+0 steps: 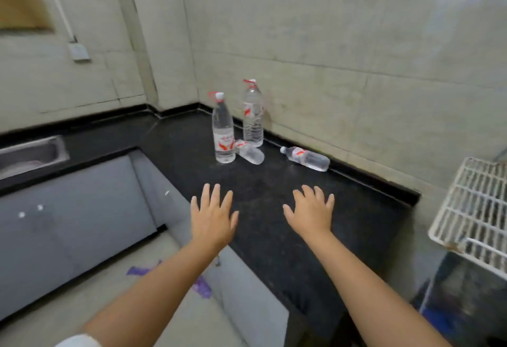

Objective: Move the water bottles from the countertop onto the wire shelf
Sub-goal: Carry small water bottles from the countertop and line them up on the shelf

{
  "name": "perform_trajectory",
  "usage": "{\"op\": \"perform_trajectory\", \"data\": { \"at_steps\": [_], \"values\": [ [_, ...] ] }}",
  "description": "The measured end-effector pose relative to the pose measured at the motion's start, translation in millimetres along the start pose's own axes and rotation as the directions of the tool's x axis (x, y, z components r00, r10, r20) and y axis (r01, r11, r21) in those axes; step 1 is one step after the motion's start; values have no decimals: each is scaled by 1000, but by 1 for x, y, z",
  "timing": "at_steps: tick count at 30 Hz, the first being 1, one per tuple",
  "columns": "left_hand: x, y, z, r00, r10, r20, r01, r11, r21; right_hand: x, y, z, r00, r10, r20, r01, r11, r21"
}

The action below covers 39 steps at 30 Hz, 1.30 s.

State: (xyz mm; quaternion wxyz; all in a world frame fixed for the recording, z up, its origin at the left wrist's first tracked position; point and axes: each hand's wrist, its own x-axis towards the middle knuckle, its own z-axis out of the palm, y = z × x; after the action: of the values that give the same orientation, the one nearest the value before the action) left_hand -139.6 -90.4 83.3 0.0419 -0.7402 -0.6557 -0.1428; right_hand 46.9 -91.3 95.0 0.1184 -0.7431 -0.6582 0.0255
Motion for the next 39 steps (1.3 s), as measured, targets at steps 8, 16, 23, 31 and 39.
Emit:
{"op": "perform_trajectory", "data": {
  "at_steps": [8,16,23,31,39],
  "values": [
    [46,-122,25,964,-146,223,113,981,156,63,-68,64,997,41,68,-40,999,-25],
    [143,-122,83,939,-81,333,48,993,106,172,-28,101,967,225,118,-214,972,-100],
    [297,-83,142,923,65,379,-115,987,109,310,47,126,923,368,113,-361,929,-80],
    [449,-13,235,923,193,332,-190,981,-43,429,112,162,874,475,104,-470,880,-69],
    [489,-5,285,885,254,390,-209,965,-156,444,127,178,925,375,60,-343,893,-291]
  ]
}}
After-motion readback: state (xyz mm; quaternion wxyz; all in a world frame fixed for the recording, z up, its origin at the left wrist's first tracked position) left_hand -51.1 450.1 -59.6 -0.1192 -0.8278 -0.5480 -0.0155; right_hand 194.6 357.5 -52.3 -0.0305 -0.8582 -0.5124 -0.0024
